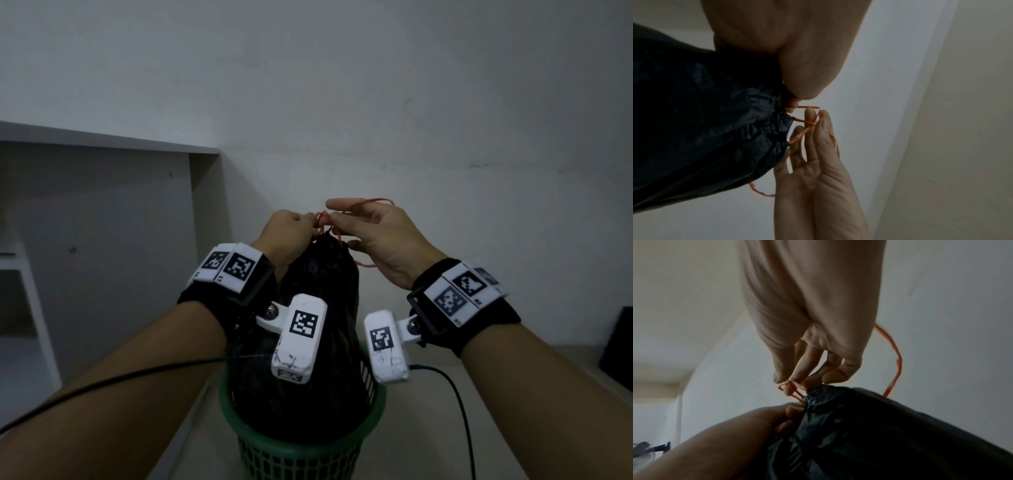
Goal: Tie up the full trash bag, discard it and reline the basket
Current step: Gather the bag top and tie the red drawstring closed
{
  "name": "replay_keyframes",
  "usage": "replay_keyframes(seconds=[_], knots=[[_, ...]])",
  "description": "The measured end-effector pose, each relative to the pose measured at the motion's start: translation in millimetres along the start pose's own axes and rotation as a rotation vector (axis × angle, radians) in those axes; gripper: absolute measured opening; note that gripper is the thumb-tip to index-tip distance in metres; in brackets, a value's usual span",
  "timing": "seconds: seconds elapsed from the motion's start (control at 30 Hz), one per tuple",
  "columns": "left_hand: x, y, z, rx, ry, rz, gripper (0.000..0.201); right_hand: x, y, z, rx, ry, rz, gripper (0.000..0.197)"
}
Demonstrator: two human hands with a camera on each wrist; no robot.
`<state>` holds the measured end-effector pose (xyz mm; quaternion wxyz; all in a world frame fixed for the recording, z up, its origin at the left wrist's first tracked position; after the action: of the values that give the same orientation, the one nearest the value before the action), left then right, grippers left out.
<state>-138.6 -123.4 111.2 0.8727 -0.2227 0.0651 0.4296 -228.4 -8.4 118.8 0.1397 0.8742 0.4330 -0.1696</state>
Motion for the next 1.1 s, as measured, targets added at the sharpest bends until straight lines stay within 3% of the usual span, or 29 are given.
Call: replay_keyframes(seconds=[0.13, 0.3, 0.43, 0.53, 0.63, 0.73, 0.87, 0.97, 1.1], knots=[[0.4, 2.8, 1.6, -0.029, 0.041, -0.052, 0.026, -6.6, -3.5, -5.6, -0.057, -0.099, 0.134, 0.02], [4.3, 2.3, 13.2, -0.086, 0.114, -0.137, 0.021, -15.8, 1.6, -20.3, 0.032, -0.202, 0.095, 0.019], [-4.9, -7.8, 9.6, -0.107, 0.098, 0.0, 0.021, -18.8, -1.3, -25.1, 0.02, -0.261, 0.099, 0.02], [-12.8, -13.9, -3.1, -0.06, 0.037, 0.11, 0.035, -14.8, -5.1, -23.5, 0.018, -0.31, 0.16, 0.018], [-13.6, -10.0, -9.4, -0.007, 0.027, 0.118, 0.05, -12.8, -7.6, -16.7, -0.147, -0.267, 0.246, 0.016], [-10.1, -4.5, -4.1, -0.022, 0.064, 0.098, 0.042, -15.4, -7.9, -13.8, -0.293, -0.228, 0.316, 0.02], [-5.1, -3.4, 8.0, -0.012, 0.139, 0.087, 0.028, -17.6, -0.6, -21.1, -0.176, -0.271, 0.229, 0.022], [3.5, -1.5, 21.2, -0.045, 0.212, -0.016, 0.023, -19.7, 7.5, -24.9, -0.062, -0.233, 0.087, 0.02], [7.7, -2.8, 28.9, -0.118, 0.264, -0.112, 0.024, -27.2, 4.0, -29.6, -0.021, -0.219, 0.07, 0.022]])
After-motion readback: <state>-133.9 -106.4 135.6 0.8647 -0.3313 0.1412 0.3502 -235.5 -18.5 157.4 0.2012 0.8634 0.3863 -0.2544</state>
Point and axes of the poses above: each hand's wrist, its own x-axis away from the middle knuckle, its own y-axis out of the palm, z = x × y, the point moved 5 cm from there along -x, towards the middle knuckle, and after that the axes turned 11 degrees about -x, right-handed, at the moved point
